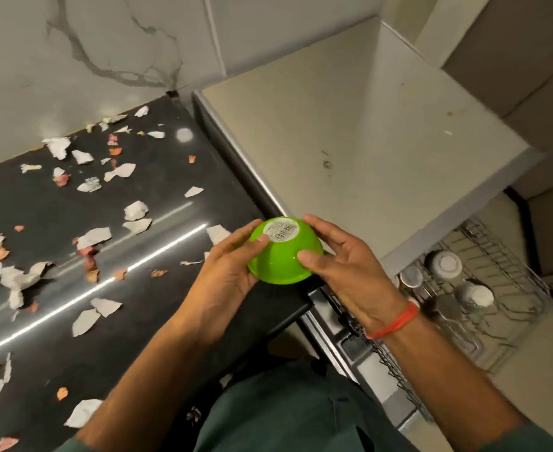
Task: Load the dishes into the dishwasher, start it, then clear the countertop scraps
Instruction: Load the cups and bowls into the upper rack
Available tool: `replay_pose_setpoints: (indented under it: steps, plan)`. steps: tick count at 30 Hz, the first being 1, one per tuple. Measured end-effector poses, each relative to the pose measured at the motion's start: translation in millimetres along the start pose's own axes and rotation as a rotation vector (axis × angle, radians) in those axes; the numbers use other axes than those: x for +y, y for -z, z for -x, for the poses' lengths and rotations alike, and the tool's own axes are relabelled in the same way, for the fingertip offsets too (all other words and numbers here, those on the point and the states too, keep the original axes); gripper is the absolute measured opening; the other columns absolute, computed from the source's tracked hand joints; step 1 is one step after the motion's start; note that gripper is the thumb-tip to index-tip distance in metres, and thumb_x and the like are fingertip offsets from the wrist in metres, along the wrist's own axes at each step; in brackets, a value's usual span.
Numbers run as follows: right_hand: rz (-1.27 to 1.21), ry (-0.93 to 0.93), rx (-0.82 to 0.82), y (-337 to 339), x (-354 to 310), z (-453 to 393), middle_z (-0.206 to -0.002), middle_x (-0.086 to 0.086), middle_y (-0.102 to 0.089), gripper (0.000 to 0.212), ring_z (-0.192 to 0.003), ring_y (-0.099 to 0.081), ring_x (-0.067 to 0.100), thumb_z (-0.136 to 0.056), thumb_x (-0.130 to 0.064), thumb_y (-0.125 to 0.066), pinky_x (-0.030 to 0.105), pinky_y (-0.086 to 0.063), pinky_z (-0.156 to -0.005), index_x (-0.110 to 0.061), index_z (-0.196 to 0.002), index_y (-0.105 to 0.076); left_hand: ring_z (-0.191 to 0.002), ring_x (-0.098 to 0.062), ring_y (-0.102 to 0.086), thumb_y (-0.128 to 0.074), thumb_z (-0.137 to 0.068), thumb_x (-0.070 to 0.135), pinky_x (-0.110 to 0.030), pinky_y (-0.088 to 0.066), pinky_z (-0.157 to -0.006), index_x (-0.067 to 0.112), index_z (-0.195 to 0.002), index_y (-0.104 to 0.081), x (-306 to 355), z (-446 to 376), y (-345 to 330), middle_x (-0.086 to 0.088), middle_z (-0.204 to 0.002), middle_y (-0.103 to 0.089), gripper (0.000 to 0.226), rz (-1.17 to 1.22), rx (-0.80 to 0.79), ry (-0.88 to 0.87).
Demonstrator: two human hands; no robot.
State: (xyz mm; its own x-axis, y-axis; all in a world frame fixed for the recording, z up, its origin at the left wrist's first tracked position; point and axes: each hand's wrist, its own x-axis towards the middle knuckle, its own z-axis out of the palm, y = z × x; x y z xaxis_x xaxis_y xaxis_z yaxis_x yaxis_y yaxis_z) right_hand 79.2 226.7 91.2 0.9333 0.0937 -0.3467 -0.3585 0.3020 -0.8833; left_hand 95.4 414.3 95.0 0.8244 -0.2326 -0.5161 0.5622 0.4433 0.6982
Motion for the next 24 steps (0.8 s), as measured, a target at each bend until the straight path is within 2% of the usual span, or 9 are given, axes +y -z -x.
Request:
replay_pose_setpoints:
  steps: [3, 6, 9, 13, 16, 19, 24]
  plan:
    - [0.207, 0.055, 0.08, 23.1, 0.4, 18.4, -0.133, -0.003, -0.065, 0.081, -0.124, -0.062, 0.021, -0.07, -0.002, -0.087, 0.04, -0.052, -0.104, -0.016, -0.142, -0.053, -0.12, -0.027, -0.068, -0.061, -0.097, 0.009, -0.039, -0.056, -0.102, 0.006, -0.136, -0.06, -12.6, -4.4, -27.2, -0.012, -0.128, -0.071, 0.039, -0.122, -0.073, 0.033]
    - [0.279, 0.08, 0.151, 54.5, -1.5, 39.5, -0.13, -0.006, -0.065, 0.085, -0.122, -0.063, 0.017, -0.068, -0.003, -0.091, 0.045, -0.053, -0.104, -0.022, -0.142, -0.053, -0.122, -0.026, -0.067, -0.064, -0.093, 0.013, -0.041, -0.054, -0.105, 0.01, -0.139, -0.058, -28.3, -10.9, -57.3, -0.009, -0.13, -0.07, 0.046, -0.221, -0.147, 0.087]
    - [0.333, 0.095, 0.21, 86.2, -0.7, 58.9, -0.135, -0.003, -0.062, 0.095, -0.126, -0.06, 0.017, -0.061, -0.017, -0.094, 0.047, -0.049, -0.107, -0.025, -0.145, -0.049, -0.121, -0.024, -0.067, -0.069, -0.086, 0.018, -0.043, -0.051, -0.106, 0.014, -0.138, -0.06, -46.6, -14.1, -86.0, -0.007, -0.129, -0.071, 0.053, -0.288, -0.192, 0.14]
    - [0.409, 0.071, 0.271, 130.6, 2.1, 81.2, -0.14, -0.01, -0.057, 0.111, -0.13, -0.055, 0.008, -0.055, -0.03, -0.098, 0.043, -0.047, -0.11, -0.033, -0.15, -0.041, -0.124, -0.021, -0.065, -0.075, -0.085, 0.023, -0.044, -0.048, -0.109, 0.022, -0.137, -0.063, -71.5, -19.6, -121.4, -0.002, -0.132, -0.07, 0.054, -0.431, -0.25, 0.186]
    - [0.419, 0.047, 0.306, 160.7, 6.3, 93.5, -0.145, -0.009, -0.052, 0.126, -0.134, -0.051, 0.007, -0.048, -0.047, -0.098, 0.043, -0.044, -0.113, -0.034, -0.155, -0.031, -0.125, -0.021, -0.064, -0.077, -0.083, 0.025, -0.047, -0.048, -0.11, 0.026, -0.136, -0.064, -90.2, -27.8, -148.8, 0.0, -0.133, -0.069, 0.055, -0.527, -0.278, 0.209]
    - [0.395, 0.054, 0.351, 186.8, 9.2, 101.9, -0.146, -0.011, -0.051, 0.126, -0.133, -0.051, 0.005, -0.046, -0.05, -0.096, 0.041, -0.045, -0.112, -0.034, -0.154, -0.032, -0.124, -0.022, -0.065, -0.074, -0.082, 0.03, -0.052, -0.049, -0.108, 0.03, -0.137, -0.063, -107.5, -35.5, -176.1, 0.002, -0.133, -0.069, 0.056, -0.624, -0.317, 0.221]
    - [0.383, 0.077, 0.427, 232.9, 15.0, 113.4, -0.142, -0.013, -0.053, 0.12, -0.13, -0.053, 0.005, -0.047, -0.053, -0.095, 0.039, -0.048, -0.108, -0.035, -0.15, -0.038, -0.125, -0.018, -0.064, -0.073, -0.083, 0.032, -0.045, -0.051, -0.108, 0.027, -0.142, -0.057, -135.7, -49.4, -224.7, 0.003, -0.136, -0.066, 0.061, -0.815, -0.351, 0.227]
